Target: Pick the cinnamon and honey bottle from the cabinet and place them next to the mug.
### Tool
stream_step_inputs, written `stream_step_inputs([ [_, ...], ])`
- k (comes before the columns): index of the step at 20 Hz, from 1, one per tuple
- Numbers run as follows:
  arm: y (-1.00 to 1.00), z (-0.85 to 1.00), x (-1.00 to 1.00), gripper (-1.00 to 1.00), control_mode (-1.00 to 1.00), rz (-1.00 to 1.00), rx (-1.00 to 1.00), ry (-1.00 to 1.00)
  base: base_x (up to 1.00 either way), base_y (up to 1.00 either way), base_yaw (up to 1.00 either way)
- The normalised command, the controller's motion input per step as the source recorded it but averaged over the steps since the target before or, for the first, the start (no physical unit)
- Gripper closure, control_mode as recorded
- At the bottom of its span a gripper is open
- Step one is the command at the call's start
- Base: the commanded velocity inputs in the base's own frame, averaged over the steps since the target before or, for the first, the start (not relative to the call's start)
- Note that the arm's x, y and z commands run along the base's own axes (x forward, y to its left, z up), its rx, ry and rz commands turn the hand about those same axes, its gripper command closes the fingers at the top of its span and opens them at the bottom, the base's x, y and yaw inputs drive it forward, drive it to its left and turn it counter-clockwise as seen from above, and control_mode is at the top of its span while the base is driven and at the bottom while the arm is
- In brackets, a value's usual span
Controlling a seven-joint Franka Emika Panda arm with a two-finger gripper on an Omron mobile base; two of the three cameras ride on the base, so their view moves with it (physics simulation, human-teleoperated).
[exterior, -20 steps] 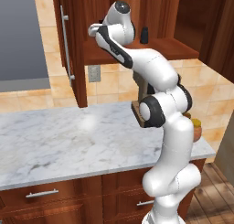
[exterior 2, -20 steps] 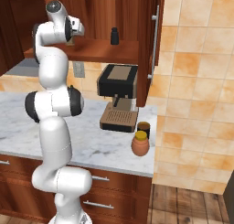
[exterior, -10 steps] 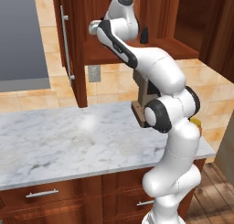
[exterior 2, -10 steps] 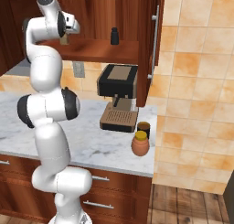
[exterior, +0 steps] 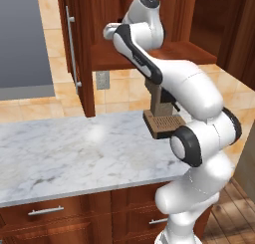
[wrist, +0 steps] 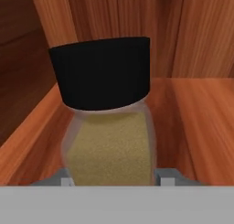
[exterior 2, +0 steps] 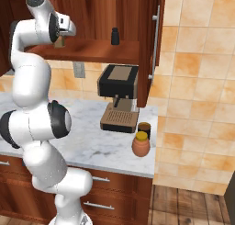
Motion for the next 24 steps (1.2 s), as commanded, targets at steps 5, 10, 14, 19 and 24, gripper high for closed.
stream_step_inputs([
  [5,-0.20,0.00,-0.90,1.00,-1.00,0.00,0.04,-0.11,0.00,0.00,0.00],
  [10,-0.21,0.00,-0.99,1.00,-1.00,-0.02,0.04,-0.12,0.00,0.00,0.00],
  [14,-0.20,-0.03,-0.96,1.00,-1.00,-0.04,0.03,-0.09,0.00,0.00,0.00],
  [19,-0.16,-0.11,-0.90,1.00,-1.00,-0.05,0.01,-0.07,0.00,0.00,0.00],
  [24,-0.22,-0.27,-0.69,1.00,-1.00,-0.11,0.00,-0.01,0.00,0.00,0.00],
])
